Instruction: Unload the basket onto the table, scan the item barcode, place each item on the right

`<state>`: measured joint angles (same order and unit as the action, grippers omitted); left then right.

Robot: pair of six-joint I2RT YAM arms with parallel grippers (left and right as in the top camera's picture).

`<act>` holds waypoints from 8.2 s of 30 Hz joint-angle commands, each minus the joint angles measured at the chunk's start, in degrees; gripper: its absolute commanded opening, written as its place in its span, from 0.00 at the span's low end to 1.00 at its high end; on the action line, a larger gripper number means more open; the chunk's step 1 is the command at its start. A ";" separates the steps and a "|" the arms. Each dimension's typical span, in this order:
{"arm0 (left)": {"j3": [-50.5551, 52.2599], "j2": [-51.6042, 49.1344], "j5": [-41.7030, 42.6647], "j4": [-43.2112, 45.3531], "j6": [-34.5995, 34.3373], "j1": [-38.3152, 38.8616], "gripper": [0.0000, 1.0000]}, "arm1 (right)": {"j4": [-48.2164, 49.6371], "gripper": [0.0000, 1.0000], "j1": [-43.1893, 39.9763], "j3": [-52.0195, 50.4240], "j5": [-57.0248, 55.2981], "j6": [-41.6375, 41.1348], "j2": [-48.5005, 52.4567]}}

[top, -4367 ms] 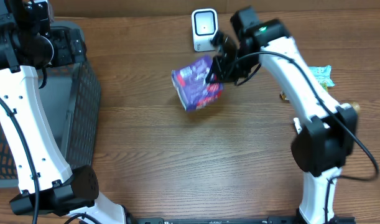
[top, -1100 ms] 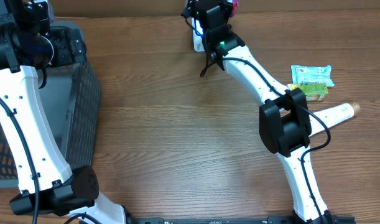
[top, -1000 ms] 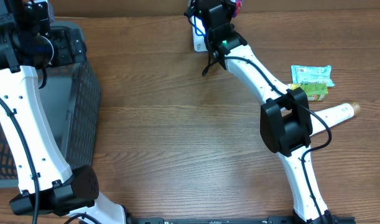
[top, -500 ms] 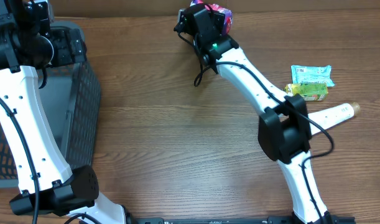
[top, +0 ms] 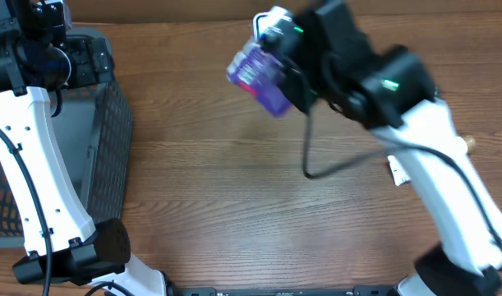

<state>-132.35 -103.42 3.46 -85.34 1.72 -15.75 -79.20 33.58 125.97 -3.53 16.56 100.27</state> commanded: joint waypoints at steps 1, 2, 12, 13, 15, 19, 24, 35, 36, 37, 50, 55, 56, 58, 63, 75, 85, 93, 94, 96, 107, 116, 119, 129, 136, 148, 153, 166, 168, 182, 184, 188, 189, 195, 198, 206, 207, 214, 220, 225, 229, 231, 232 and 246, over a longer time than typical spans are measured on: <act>-0.13 0.33 0.46 0.09 0.87 0.48 0.99 | -4.87 0.04 -4.35 0.37 3.23 -19.93 -2.05; -0.13 0.33 0.44 0.09 0.87 0.48 1.00 | -6.91 0.04 -6.03 0.37 3.23 -23.76 -2.49; -0.13 0.33 0.46 0.09 0.87 0.48 0.99 | -14.01 0.04 -30.10 -8.61 0.66 -46.84 -2.49; -0.13 0.33 0.46 0.09 0.87 0.48 0.99 | -12.74 0.04 -32.06 -10.67 0.76 -46.93 -2.49; -0.13 0.33 0.44 0.09 0.87 0.48 1.00 | -9.25 0.04 -36.37 -16.06 0.85 -47.01 -2.49; -0.13 0.33 0.46 0.09 0.87 0.48 1.00 | -1.09 0.04 -43.34 -28.06 3.17 -46.73 -2.49; -0.13 0.33 0.44 0.09 0.87 0.48 1.00 | 7.37 0.08 -49.00 -38.03 7.58 -45.40 -2.49; -0.13 0.33 0.44 0.07 0.87 0.48 1.00 | 3.80 0.96 -51.98 -32.37 14.34 -35.43 -7.63; -0.13 0.33 0.44 0.09 0.87 0.48 1.00 | 3.10 0.98 -51.89 -30.77 15.26 -34.40 -8.85; -0.13 0.33 0.44 0.09 0.87 0.48 1.00 | 2.10 1.00 -51.80 -28.74 16.13 -33.44 -10.40; -0.13 0.33 0.46 0.09 0.87 0.48 1.00 | -14.40 1.00 -51.60 -11.10 16.70 -32.61 -30.16; -0.13 0.33 0.44 0.09 0.87 0.48 1.00 | -14.53 1.00 -51.60 -11.10 13.68 -31.15 -35.43; -0.13 0.33 0.46 0.09 0.87 0.48 0.99 | -14.60 1.00 -51.60 -11.10 12.00 -31.01 -36.22; -0.13 0.33 0.44 0.09 0.87 0.48 1.00 | -15.13 1.00 -51.60 -11.15 11.13 -29.94 -37.83; -0.13 0.33 0.44 0.09 0.87 0.48 1.00 | -14.99 1.00 -51.58 -12.07 11.23 -29.97 -42.07; -0.13 0.33 0.44 0.09 0.87 0.48 1.00 | 30.86 1.00 -41.83 -58.36 9.20 -25.44 -65.42; -0.13 0.33 0.44 0.09 0.87 0.48 1.00 | 78.55 1.00 -34.12 -105.46 3.45 -25.44 -83.47; -0.13 0.33 0.46 0.09 0.87 0.48 0.99 | 88.89 1.00 -29.64 -122.99 -0.11 -25.44 -94.09; -0.13 0.33 0.44 0.09 0.87 0.48 0.99 | 88.32 1.00 -29.64 -123.43 -0.13 -25.42 -94.86; -0.13 0.33 0.44 0.09 0.87 0.48 1.00 | 86.18 1.00 -29.64 -124.19 -0.39 -25.44 -96.41; -0.13 0.33 0.46 0.09 0.87 0.48 1.00 | 74.71 1.00 -29.62 -125.52 1.14 -25.29 -100.15; -0.13 0.33 0.46 0.09 0.87 0.48 1.00 | 74.49 1.00 -29.64 -125.52 2.99 -25.27 -100.10; -0.13 0.33 0.44 0.09 0.87 0.48 0.99 | 74.51 1.00 -29.64 -125.52 2.99 -25.27 -100.10; -0.13 0.33 0.46 0.09 0.87 0.48 0.99 | 74.49 1.00 -29.64 -125.52 2.99 -25.27 -100.10; -0.13 0.33 0.46 0.07 0.87 0.48 1.00 | 74.49 1.00 -29.62 -125.52 2.99 -25.27 -100.10; 1.73 5.35 0.44 0.11 0.87 4.68 1.00 | 74.49 1.00 -29.64 -125.52 2.99 -25.27 -100.10; 11.15 15.50 -2.80 -0.57 1.31 11.80 1.00 | 74.49 1.00 -29.62 -125.52 2.99 -25.27 -100.10; 52.72 43.65 12.57 44.24 14.60 12.04 1.00 | 74.49 1.00 -29.62 -125.52 2.99 -25.27 -100.10; 61.51 48.37 12.92 53.09 14.60 11.32 0.99 | 74.49 1.00 -29.62 -125.52 2.99 -25.27 -100.10; 112.61 82.36 9.84 90.25 16.44 11.21 1.00 | 74.49 1.00 -29.64 -125.52 2.99 -25.27 -100.10; 117.35 86.40 9.51 91.95 16.57 11.26 0.99 | 74.49 1.00 -29.62 -125.52 2.99 -25.27 -100.10; 123.89 93.66 7.39 92.26 16.76 11.26 1.00 | 74.49 1.00 -29.64 -125.52 2.99 -25.27 -100.10; 125.20 95.23 6.78 92.24 16.76 11.26 0.99 | 74.49 1.00 -29.62 -125.52 2.99 -25.27 -100.10; 130.75 101.33 3.85 91.97 16.74 11.28 0.99 | 74.49 1.00 -29.62 -125.52 2.99 -25.27 -100.10; 132.13 103.32 3.74 90.20 16.79 11.37 1.00 | 74.49 1.00 -29.62 -125.52 2.99 -25.27 -100.10; 132.08 103.23 3.76 82.44 17.55 11.37 0.99 | 74.49 1.00 -29.62 -125.52 2.99 -25.27 -100.10; 132.08 103.23 3.76 81.35 17.27 11.37 1.00 | 74.49 1.00 -29.62 -125.52 2.99 -25.27 -100.10; 132.08 103.23 3.58 81.55 17.16 11.37 0.99 | 74.49 1.00 -29.64 -125.52 2.99 -25.27 -100.10; 132.08 103.16 3.58 81.53 17.16 11.37 0.99 | 74.49 1.00 -29.62 -125.52 2.99 -25.29 -100.10; 132.08 103.16 3.58 81.53 17.16 11.37 1.00 | 74.51 1.00 -29.62 -125.52 2.99 -25.27 -100.10; 132.08 103.16 3.58 81.53 17.16 11.37 1.00 | 74.49 1.00 -29.62 -125.52 2.99 -25.27 -100.10; 132.08 103.16 3.58 81.53 17.16 11.37 1.00 | 74.49 1.00 -29.62 -125.52 2.99 -25.27 -100.10; 132.08 103.16 3.58 81.53 17.16 11.37 1.00 | 74.49 1.00 -29.62 -125.52 2.99 -25.27 -100.10; 132.08 103.16 3.58 81.53 17.16 11.37 1.00 | 74.49 1.00 -29.64 -125.52 2.99 -25.27 -100.10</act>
<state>-0.49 -0.86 7.64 -3.66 18.20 -4.27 -5.13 3.53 1.06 -0.45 -8.95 0.84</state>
